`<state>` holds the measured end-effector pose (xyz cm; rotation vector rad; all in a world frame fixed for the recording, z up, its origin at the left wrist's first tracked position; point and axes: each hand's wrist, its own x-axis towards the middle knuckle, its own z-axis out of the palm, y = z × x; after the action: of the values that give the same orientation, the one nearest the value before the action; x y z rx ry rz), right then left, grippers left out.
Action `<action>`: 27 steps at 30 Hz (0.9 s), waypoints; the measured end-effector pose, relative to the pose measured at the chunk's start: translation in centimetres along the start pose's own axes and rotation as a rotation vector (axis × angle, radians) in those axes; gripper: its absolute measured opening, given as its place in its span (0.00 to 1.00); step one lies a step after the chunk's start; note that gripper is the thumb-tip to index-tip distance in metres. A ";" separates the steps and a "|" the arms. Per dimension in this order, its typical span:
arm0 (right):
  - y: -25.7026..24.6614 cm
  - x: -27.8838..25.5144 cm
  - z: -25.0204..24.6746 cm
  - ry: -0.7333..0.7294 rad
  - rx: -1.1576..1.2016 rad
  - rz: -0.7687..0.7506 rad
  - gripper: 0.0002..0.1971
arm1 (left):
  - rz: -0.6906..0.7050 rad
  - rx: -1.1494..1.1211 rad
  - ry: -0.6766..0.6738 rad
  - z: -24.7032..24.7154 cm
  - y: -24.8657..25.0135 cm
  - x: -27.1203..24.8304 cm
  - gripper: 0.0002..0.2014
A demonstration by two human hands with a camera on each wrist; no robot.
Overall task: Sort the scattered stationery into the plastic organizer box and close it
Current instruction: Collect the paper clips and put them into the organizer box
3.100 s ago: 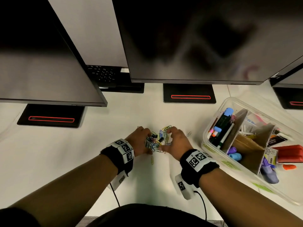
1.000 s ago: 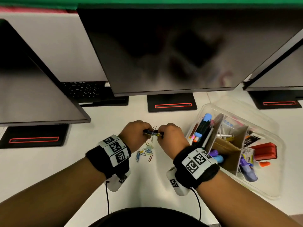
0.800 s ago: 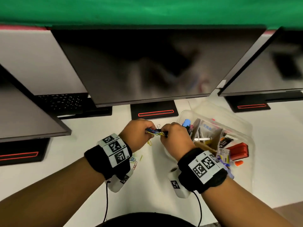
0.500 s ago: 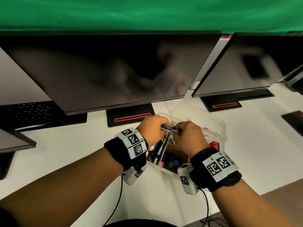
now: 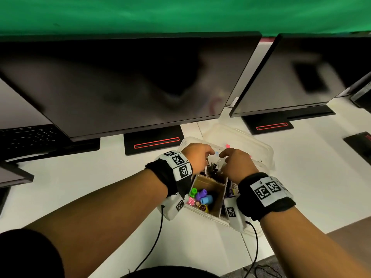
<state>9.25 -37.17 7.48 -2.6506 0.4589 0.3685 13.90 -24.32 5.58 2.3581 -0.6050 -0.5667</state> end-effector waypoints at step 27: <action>-12.9 -5.0 19.8 -0.481 -0.172 -0.259 0.46 | -0.542 0.118 -0.107 -0.6 -23.9 -17.2 0.53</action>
<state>5.84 -15.94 -3.63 -2.6102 -0.0696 0.9634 7.00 2.02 -5.77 2.6211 -0.0286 -0.9171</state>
